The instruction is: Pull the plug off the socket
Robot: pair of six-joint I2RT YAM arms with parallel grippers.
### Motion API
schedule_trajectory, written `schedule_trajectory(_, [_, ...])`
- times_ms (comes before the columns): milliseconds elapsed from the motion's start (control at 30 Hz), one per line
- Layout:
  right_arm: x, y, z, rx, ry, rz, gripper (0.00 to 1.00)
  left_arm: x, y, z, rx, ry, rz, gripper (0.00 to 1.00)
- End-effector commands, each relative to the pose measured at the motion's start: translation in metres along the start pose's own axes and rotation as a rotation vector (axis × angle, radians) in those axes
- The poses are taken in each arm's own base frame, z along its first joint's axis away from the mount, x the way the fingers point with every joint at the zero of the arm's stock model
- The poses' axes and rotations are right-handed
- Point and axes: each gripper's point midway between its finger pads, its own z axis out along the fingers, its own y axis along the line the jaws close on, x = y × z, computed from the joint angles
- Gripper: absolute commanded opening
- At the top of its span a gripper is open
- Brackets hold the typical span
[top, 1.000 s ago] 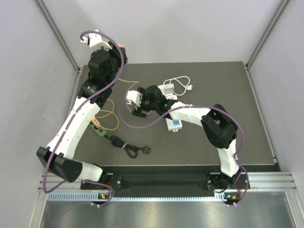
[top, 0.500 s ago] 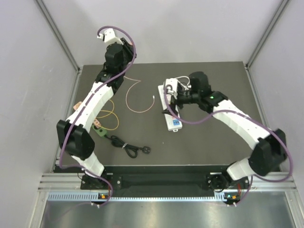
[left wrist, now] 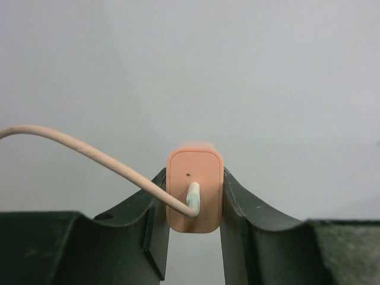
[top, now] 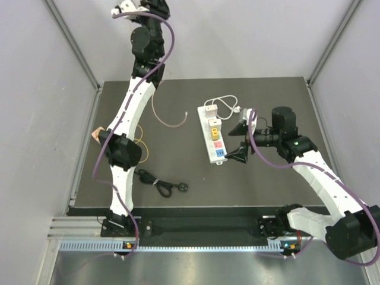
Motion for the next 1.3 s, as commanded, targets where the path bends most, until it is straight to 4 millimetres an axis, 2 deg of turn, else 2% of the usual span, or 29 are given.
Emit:
schedule_trajectory(0, [-0.019,0.002,-0.013,-0.029,-0.096,-0.005,1.0,-0.071,-0.03,0.012,0.087,-0.251,-0.034,0.0])
schedule_trajectory(133, [-0.016,0.004,-0.015,-0.049,-0.101,0.009,1.0,-0.071,-0.022,0.015,0.072,-0.281,-0.061,0.0])
schedule_trajectory(200, [-0.016,0.006,-0.014,-0.064,-0.106,0.012,1.0,-0.061,-0.017,0.016,0.077,-0.262,-0.067,0.0])
schedule_trajectory(300, [-0.014,0.007,-0.014,-0.067,-0.103,0.014,1.0,-0.04,-0.005,0.019,0.067,-0.214,-0.061,0.0])
schedule_trajectory(333, [-0.014,0.007,-0.014,-0.065,-0.103,0.01,1.0,-0.021,0.005,0.018,0.047,-0.174,-0.046,0.0])
schedule_trajectory(400, [-0.014,0.006,-0.015,-0.059,-0.102,0.002,1.0,-0.007,0.017,0.016,0.029,-0.136,-0.031,0.0])
schedule_trajectory(433, [-0.014,0.006,-0.015,-0.056,-0.101,-0.001,1.0,0.024,0.037,0.011,-0.005,-0.073,-0.007,0.0])
schedule_trajectory(500, [-0.015,0.005,-0.018,-0.047,-0.104,-0.005,1.0,0.038,0.054,0.005,-0.033,-0.026,-0.017,0.0])
schedule_trajectory(533, [-0.015,0.004,-0.019,-0.044,-0.104,-0.004,1.0,0.063,0.073,-0.005,-0.066,0.041,0.0,0.0])
schedule_trajectory(600, [-0.014,0.003,-0.021,-0.038,-0.105,-0.003,1.0,0.084,0.095,-0.016,-0.102,0.104,0.004,0.0])
schedule_trajectory(633, [-0.014,0.002,-0.021,-0.036,-0.106,-0.004,1.0,0.108,0.115,-0.029,-0.136,0.169,0.029,0.0])
schedule_trajectory(700, [-0.013,0.002,-0.022,-0.037,-0.106,0.002,1.0,0.123,0.137,-0.042,-0.179,0.226,0.044,0.0])
schedule_trajectory(767, [-0.014,0.001,-0.023,-0.035,-0.108,0.002,1.0,0.152,0.167,-0.063,-0.241,0.321,0.071,0.0])
schedule_trajectory(833, [-0.013,0.001,-0.023,-0.036,-0.107,0.003,1.0,0.172,0.196,-0.081,-0.298,0.385,0.077,0.0])
schedule_trajectory(967, [-0.01,-0.002,-0.022,-0.031,-0.101,0.011,1.0,0.202,0.243,-0.107,-0.368,0.501,0.04,0.0])
schedule_trajectory(1133, [-0.004,-0.004,-0.02,-0.035,-0.089,0.028,1.0,0.248,0.292,-0.136,-0.428,0.688,-0.012,0.0])
schedule_trajectory(1267, [0.0,-0.005,-0.019,-0.034,-0.079,0.037,1.0,0.259,0.32,-0.155,-0.478,0.756,-0.03,0.02])
